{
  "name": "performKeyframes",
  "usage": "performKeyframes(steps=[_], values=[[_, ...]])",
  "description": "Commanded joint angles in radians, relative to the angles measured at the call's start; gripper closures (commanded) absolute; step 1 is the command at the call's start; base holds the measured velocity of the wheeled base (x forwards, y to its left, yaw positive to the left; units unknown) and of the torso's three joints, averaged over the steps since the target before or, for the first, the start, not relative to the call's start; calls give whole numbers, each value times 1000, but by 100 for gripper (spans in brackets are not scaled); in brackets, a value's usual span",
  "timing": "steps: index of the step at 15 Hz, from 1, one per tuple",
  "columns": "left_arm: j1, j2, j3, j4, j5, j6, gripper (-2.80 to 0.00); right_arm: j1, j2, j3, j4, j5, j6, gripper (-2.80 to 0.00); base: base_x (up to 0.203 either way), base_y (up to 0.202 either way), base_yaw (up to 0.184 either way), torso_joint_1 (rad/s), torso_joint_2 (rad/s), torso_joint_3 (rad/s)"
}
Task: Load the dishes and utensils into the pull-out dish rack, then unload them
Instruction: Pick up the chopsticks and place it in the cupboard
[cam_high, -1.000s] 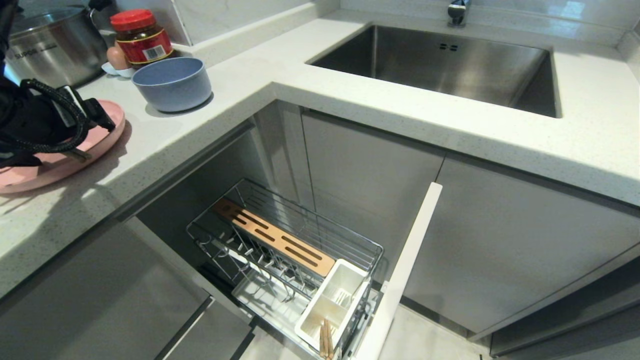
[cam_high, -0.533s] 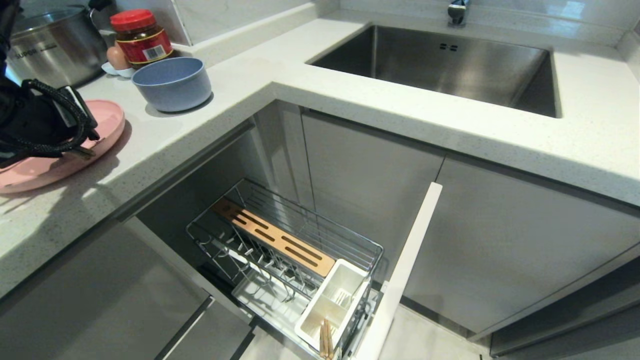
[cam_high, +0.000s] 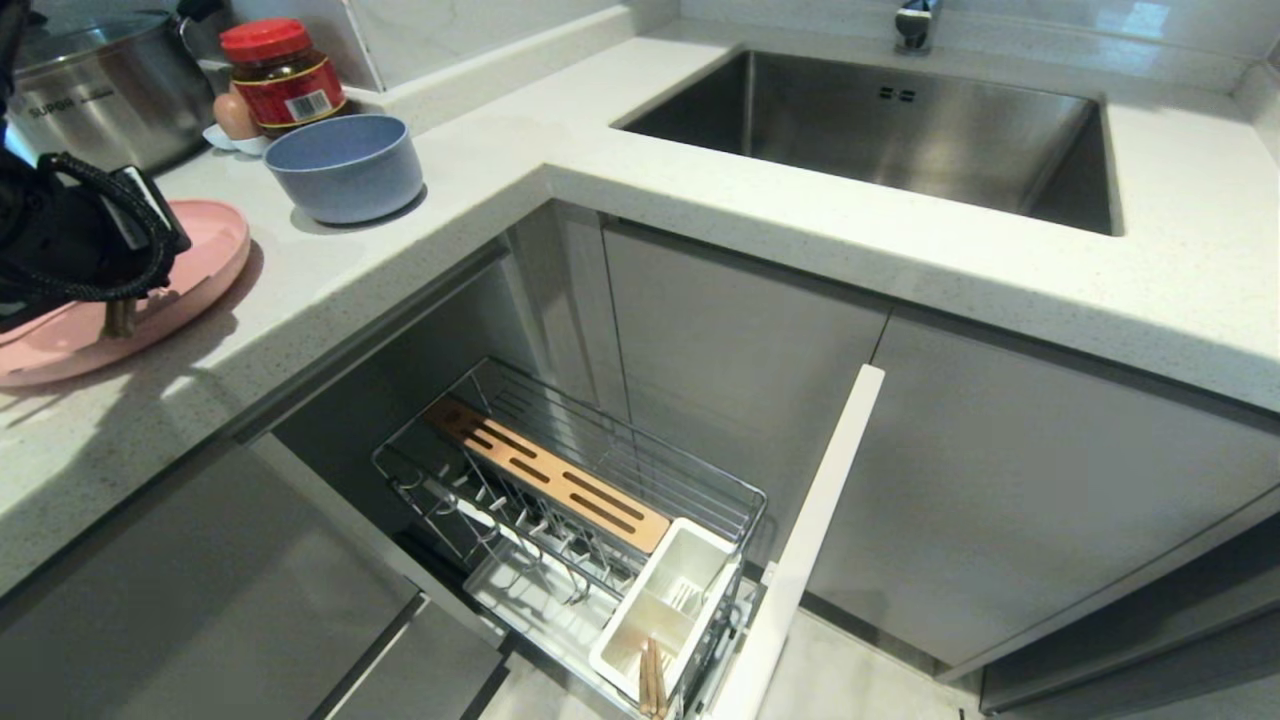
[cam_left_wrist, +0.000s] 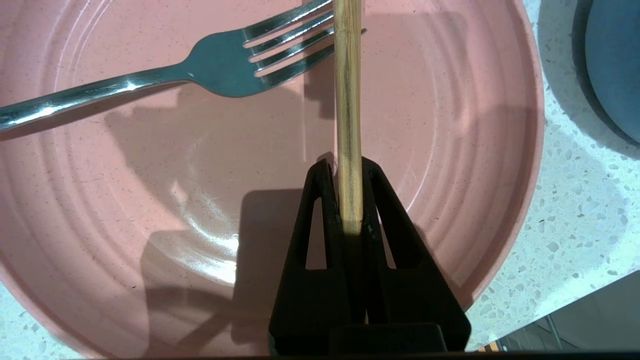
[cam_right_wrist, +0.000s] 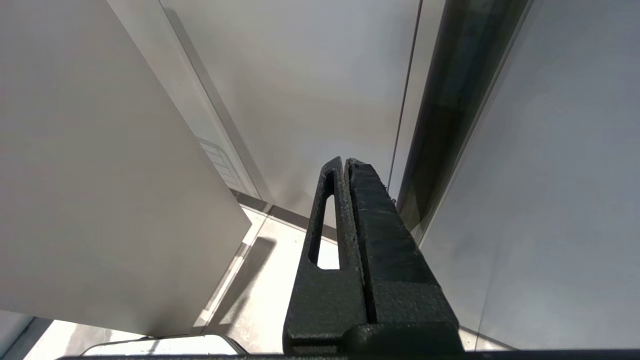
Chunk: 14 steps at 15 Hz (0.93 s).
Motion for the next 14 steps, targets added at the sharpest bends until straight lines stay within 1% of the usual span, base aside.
performKeyframes(steps=[1, 6, 7, 8, 11, 12, 14], values=[[0, -15, -8, 4, 4, -5, 0, 0, -2, 0, 0, 0, 1, 0, 0, 0, 0, 0, 0, 0], [-2, -118, -51, 5, 4, -25, 0, 0, -2, 0, 0, 1, 1, 0, 0, 0, 0, 0, 0, 0], [-8, -142, -63, 6, 3, -28, 0, 0, -2, 0, 0, 0, 1, 0, 0, 0, 0, 0, 0, 0], [-35, -173, -69, 6, 2, -40, 0, 0, -3, 0, 0, 0, 1, 0, 0, 0, 0, 0, 0, 0], [-164, -252, -103, 9, 2, -99, 0, 0, -3, 0, 0, 0, 1, 0, 0, 0, 0, 0, 0, 0], [-229, -275, -106, 10, 3, -114, 0, 0, -2, 0, 0, 0, 1, 0, 0, 0, 0, 0, 0, 0], [-385, -314, -105, 11, 2, -147, 0, 0, -2, 0, 0, 0, 1, 0, 0, 0, 0, 0, 0, 0]])
